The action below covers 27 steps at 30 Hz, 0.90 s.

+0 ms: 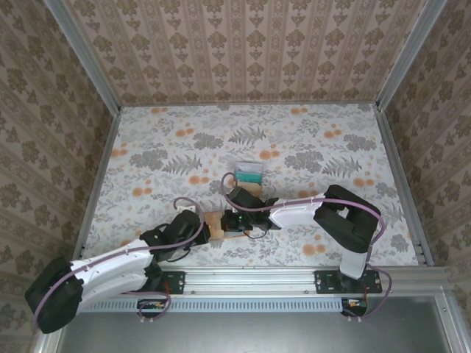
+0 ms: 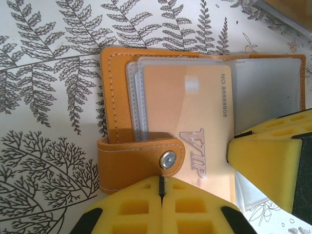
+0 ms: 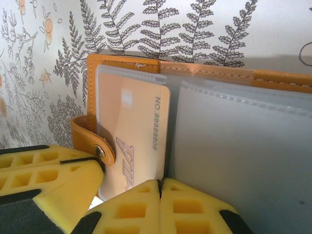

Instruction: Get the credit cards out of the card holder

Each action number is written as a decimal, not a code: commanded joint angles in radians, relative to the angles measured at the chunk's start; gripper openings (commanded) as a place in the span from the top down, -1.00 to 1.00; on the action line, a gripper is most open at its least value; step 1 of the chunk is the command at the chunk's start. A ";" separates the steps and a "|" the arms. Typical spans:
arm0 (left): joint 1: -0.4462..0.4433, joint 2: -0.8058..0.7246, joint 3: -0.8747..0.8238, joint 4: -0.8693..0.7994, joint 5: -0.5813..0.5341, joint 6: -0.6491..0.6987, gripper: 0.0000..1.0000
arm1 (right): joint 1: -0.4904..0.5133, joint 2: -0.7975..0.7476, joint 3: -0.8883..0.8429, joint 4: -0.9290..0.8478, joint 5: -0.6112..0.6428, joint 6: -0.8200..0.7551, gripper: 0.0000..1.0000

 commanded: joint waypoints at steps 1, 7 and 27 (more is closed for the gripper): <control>-0.006 0.028 -0.003 -0.078 -0.036 -0.018 1.00 | -0.014 -0.035 -0.033 -0.016 0.004 0.017 1.00; -0.004 0.055 0.005 -0.083 -0.041 -0.017 1.00 | -0.030 -0.061 -0.058 -0.018 0.006 0.017 1.00; -0.005 0.068 0.015 -0.072 -0.025 -0.005 1.00 | -0.038 0.011 -0.066 0.117 -0.060 0.053 0.63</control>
